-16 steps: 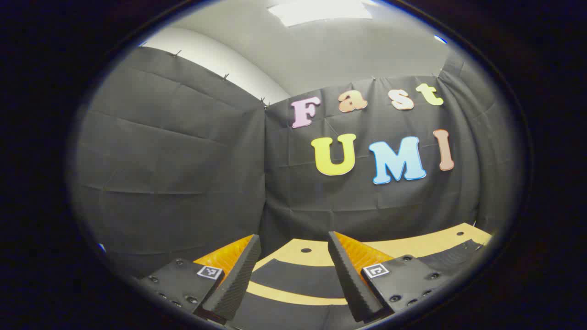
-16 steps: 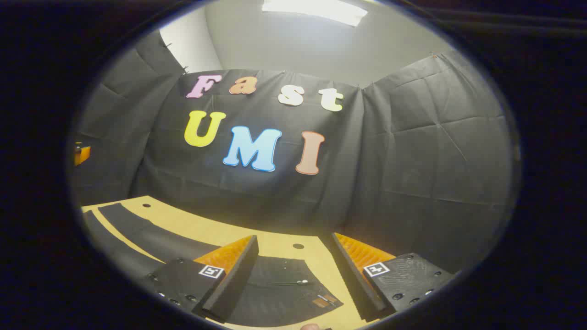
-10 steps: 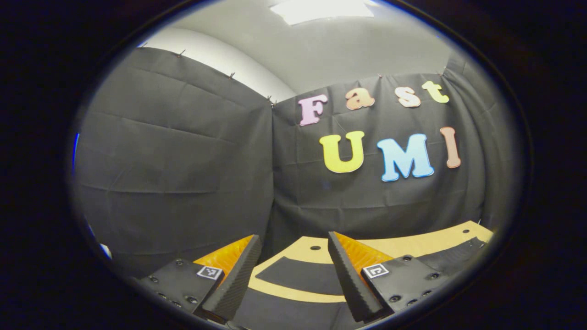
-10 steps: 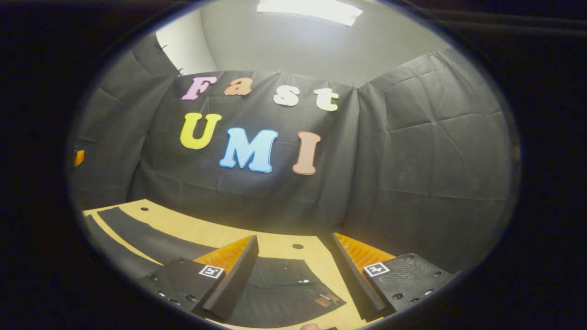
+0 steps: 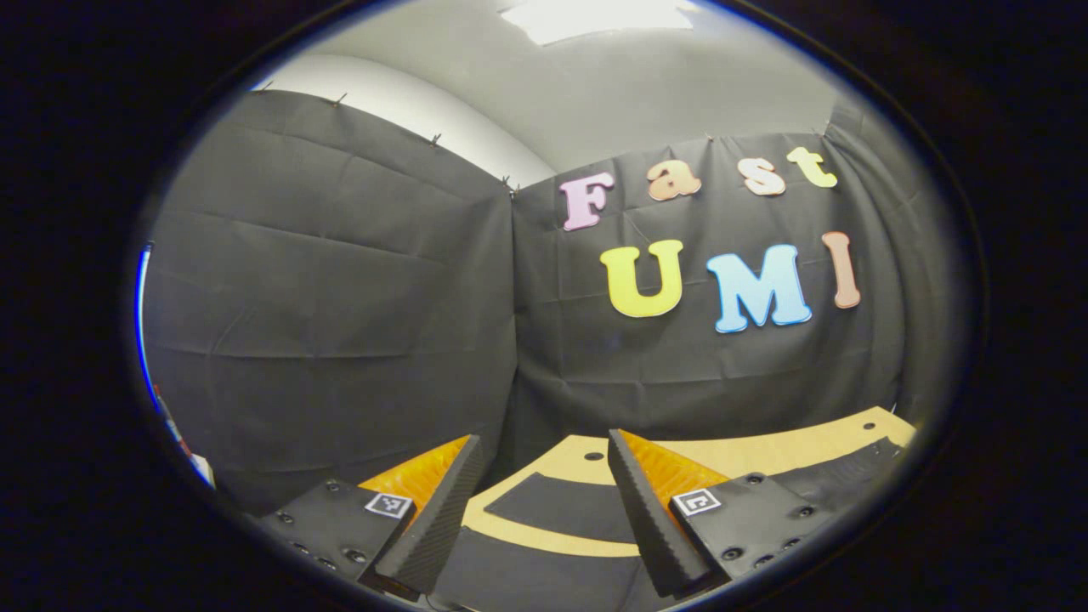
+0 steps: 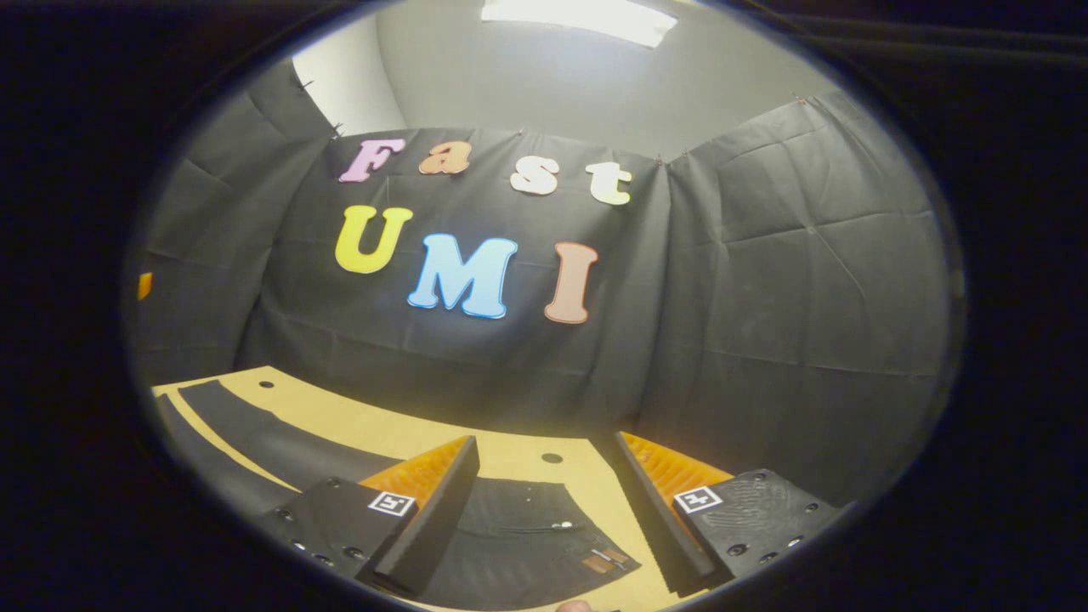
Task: Grasp the waist and the cuffs of the jeans and fold them to make the two legs overlap; first hold the waist and fold one-third of the jeans toward the cuffs, then hold the cuffs and fold the remaining one-third in the same direction to finish folding.
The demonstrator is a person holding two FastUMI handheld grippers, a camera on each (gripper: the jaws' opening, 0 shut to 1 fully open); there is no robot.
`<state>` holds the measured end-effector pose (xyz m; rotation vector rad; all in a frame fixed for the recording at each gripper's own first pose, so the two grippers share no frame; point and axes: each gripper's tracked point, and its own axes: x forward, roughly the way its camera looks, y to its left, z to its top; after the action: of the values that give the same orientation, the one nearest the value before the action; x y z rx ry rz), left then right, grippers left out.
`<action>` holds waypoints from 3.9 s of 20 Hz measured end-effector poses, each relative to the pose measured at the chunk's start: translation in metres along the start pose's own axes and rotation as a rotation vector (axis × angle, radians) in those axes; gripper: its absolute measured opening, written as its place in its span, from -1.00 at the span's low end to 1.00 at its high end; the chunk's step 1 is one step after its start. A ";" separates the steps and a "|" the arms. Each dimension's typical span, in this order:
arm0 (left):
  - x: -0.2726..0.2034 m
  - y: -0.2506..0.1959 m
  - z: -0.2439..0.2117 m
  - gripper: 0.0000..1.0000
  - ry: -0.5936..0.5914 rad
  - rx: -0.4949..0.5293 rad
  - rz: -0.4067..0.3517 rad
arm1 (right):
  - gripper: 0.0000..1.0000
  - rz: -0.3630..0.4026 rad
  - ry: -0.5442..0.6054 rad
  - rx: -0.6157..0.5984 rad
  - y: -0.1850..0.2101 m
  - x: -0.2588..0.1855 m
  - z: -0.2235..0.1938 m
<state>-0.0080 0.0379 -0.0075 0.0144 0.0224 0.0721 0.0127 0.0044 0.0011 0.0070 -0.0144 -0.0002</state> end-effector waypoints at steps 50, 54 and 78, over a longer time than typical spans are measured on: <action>0.000 0.224 -0.374 0.96 0.776 -1.242 0.643 | 0.89 -0.202 0.997 1.049 0.020 -0.034 -0.249; 0.002 0.221 -0.381 1.00 0.800 -1.238 0.663 | 0.90 -0.229 1.023 1.077 0.017 -0.037 -0.260; 0.018 0.203 -0.393 -0.68 0.874 -1.241 0.613 | 0.10 -0.316 1.012 1.427 0.001 -0.021 -0.288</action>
<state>-0.0142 0.2471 -0.3980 -1.2591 0.8446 0.6910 -0.0038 0.0073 -0.2875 1.4337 1.0016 -0.3024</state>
